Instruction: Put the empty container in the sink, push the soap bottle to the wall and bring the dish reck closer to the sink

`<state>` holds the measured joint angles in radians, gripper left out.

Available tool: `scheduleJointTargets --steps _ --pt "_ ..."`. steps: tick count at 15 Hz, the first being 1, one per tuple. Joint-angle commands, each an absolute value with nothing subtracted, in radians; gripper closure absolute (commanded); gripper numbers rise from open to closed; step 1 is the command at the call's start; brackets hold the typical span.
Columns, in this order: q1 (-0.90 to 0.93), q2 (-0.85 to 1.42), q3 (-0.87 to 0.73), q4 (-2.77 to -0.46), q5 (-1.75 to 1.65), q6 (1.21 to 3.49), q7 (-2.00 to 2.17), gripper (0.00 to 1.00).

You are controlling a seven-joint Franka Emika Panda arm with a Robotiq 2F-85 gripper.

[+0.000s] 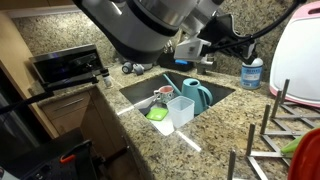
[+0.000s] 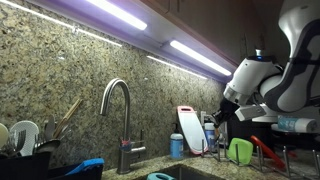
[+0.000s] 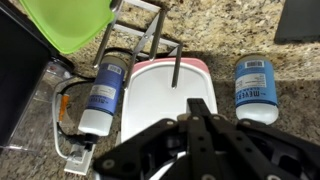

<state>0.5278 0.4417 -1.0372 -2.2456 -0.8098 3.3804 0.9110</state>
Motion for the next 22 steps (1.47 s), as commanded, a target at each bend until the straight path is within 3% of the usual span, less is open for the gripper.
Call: scheduleJointTargets --steps 1,5,6,7,10,18,22 --pt "0.487 0.497 -0.997 -2.194 -0.763 3.31 0.937 1.0" --pt "0.448 0.535 -0.985 -2.167 -0.712 3.275 0.928 1.0" --pt "0.439 0.539 -0.979 -2.163 -0.706 3.27 0.922 0.94" --pt "0.439 0.553 -0.983 -2.156 -0.697 3.268 0.925 0.71" --pt "0.438 0.555 -0.966 -2.157 -0.703 3.259 0.916 0.6" --pt "0.582 0.591 -1.005 -2.145 -0.704 3.24 0.919 0.01" --pt "0.581 0.599 -0.99 -2.136 -0.708 3.225 0.91 0.0"
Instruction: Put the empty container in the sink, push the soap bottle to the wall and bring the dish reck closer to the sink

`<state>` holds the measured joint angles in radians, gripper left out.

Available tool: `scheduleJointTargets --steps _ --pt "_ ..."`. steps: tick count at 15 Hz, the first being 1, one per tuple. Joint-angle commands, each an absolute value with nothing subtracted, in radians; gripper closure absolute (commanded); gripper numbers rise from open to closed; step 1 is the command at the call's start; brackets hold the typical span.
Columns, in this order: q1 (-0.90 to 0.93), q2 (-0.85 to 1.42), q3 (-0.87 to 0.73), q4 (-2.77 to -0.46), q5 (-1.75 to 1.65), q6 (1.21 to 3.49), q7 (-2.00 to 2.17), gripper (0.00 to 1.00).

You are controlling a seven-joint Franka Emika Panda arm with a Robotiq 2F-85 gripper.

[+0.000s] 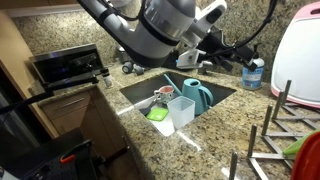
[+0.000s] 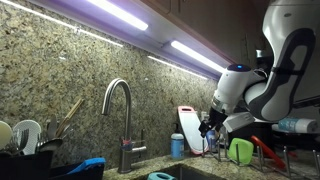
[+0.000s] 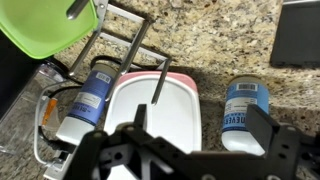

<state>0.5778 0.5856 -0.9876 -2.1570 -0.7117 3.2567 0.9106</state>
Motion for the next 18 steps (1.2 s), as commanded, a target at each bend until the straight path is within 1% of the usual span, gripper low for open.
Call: scheduleJointTargets --steps 1,9,13,17,18 --pt "0.585 0.605 -0.995 -2.135 -0.706 3.226 0.913 0.0" --pt "0.579 0.597 -0.986 -2.155 -0.712 3.252 0.911 0.0" --pt "0.66 0.651 -1.095 -2.205 -0.735 3.347 0.913 0.0" --pt "0.701 0.72 -1.191 -2.272 -0.722 3.508 0.893 0.0" --pt "0.682 0.698 -1.154 -2.316 -0.553 3.53 0.707 0.0"
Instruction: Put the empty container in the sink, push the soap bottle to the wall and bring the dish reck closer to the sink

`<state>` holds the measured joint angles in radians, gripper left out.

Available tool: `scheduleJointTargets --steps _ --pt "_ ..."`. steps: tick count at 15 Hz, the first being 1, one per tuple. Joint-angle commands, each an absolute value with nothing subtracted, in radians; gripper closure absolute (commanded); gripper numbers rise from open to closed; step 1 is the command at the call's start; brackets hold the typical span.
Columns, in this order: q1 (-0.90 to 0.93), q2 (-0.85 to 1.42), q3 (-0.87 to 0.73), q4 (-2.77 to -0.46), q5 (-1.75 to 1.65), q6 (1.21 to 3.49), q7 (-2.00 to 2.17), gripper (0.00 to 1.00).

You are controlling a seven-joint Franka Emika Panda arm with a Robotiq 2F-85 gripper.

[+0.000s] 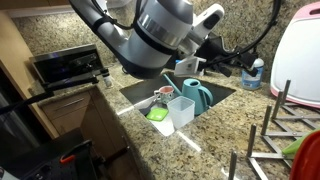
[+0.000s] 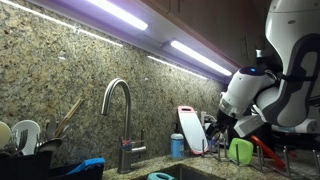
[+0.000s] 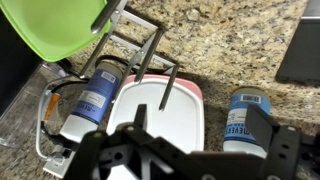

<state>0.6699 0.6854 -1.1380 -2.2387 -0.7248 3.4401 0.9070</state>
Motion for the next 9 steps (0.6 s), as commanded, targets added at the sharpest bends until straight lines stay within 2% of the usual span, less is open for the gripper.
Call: scheduleJointTargets --steps 1,9 --pt "0.661 0.626 -1.114 -2.297 -0.552 3.458 0.662 0.0" --pt "0.572 0.587 -0.94 -2.335 -0.049 3.464 0.125 0.0"
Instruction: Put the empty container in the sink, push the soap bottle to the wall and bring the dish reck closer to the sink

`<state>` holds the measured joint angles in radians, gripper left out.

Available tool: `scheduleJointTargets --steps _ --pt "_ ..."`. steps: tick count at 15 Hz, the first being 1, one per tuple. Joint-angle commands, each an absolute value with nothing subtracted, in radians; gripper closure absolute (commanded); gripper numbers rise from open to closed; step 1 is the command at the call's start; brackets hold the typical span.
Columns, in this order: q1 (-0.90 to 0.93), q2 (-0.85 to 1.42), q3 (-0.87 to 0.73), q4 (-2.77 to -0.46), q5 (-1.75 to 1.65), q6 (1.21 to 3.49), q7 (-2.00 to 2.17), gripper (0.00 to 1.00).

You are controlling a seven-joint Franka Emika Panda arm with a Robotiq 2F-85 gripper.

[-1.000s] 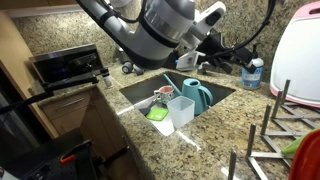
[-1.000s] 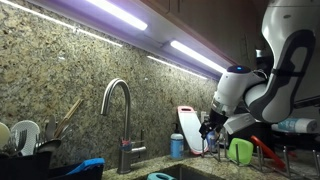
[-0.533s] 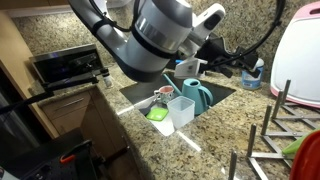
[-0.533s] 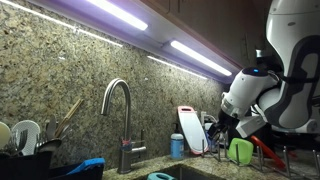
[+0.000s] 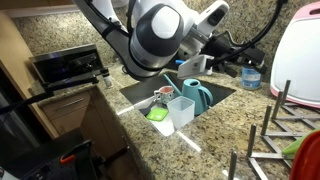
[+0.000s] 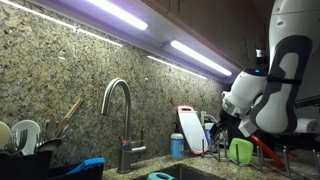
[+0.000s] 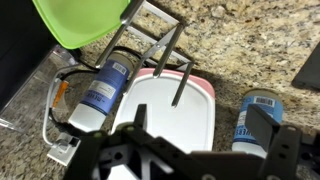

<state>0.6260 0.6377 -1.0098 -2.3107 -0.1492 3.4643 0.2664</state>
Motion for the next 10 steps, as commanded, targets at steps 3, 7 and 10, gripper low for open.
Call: scheduleJointTargets --steps 3,7,10 --pt "0.506 0.578 -0.873 -2.332 0.036 3.464 0.033 0.0" --pt "0.455 0.545 -0.828 -2.33 0.073 3.464 -0.052 0.0" --pt "0.435 0.515 -0.811 -2.337 0.074 3.464 -0.1 0.0"
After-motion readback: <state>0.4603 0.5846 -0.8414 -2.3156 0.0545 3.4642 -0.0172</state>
